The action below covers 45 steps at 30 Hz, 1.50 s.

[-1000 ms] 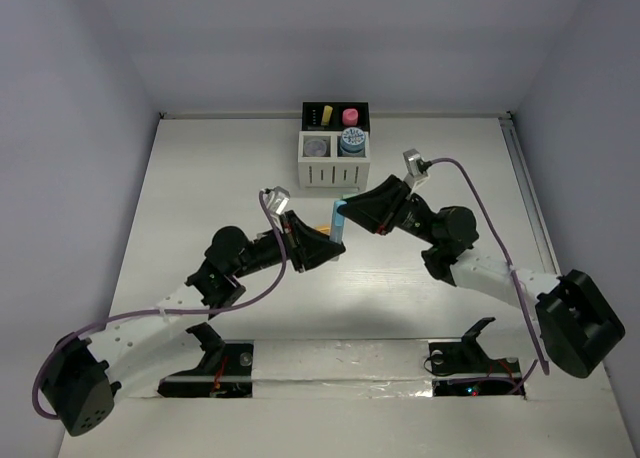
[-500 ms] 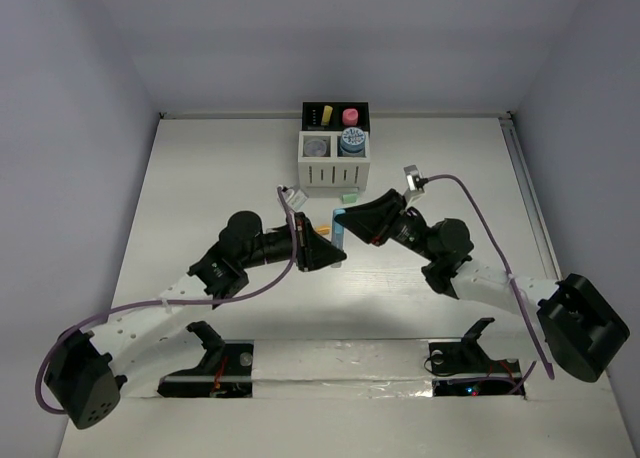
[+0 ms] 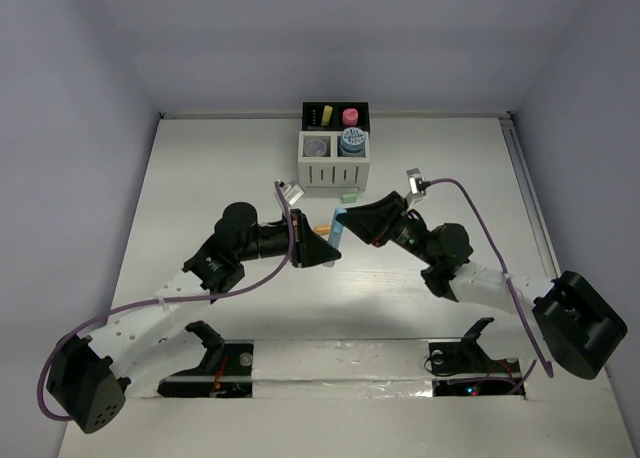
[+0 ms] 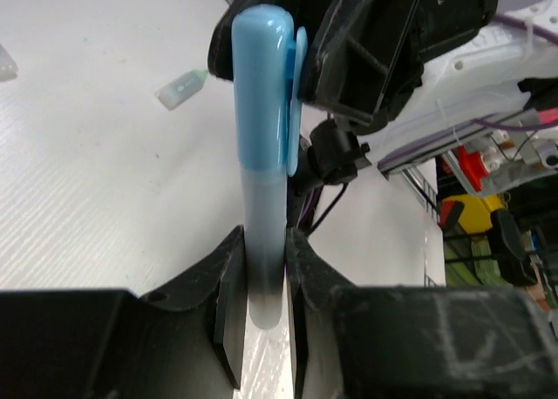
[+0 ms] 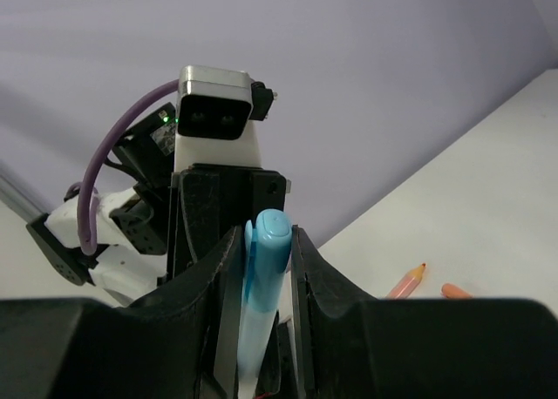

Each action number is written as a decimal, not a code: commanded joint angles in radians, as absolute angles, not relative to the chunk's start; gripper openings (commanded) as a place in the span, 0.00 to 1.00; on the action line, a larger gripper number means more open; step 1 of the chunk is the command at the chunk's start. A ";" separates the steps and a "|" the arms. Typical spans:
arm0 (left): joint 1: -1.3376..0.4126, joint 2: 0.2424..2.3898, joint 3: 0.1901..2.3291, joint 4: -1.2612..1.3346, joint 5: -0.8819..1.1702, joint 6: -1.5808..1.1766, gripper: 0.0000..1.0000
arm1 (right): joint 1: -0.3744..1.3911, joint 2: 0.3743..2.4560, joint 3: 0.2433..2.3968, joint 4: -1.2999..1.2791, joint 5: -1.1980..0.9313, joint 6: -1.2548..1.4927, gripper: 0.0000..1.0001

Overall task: Sort the stationery into containers
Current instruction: Close the pen cap on the pen, then place the pen in the storage box.

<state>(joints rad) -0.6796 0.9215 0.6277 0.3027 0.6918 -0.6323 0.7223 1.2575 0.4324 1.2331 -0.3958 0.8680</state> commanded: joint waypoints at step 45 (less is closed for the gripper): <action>-0.592 0.430 0.689 -0.073 0.109 -0.427 0.99 | 0.509 2.092 1.741 0.557 -0.100 0.456 0.00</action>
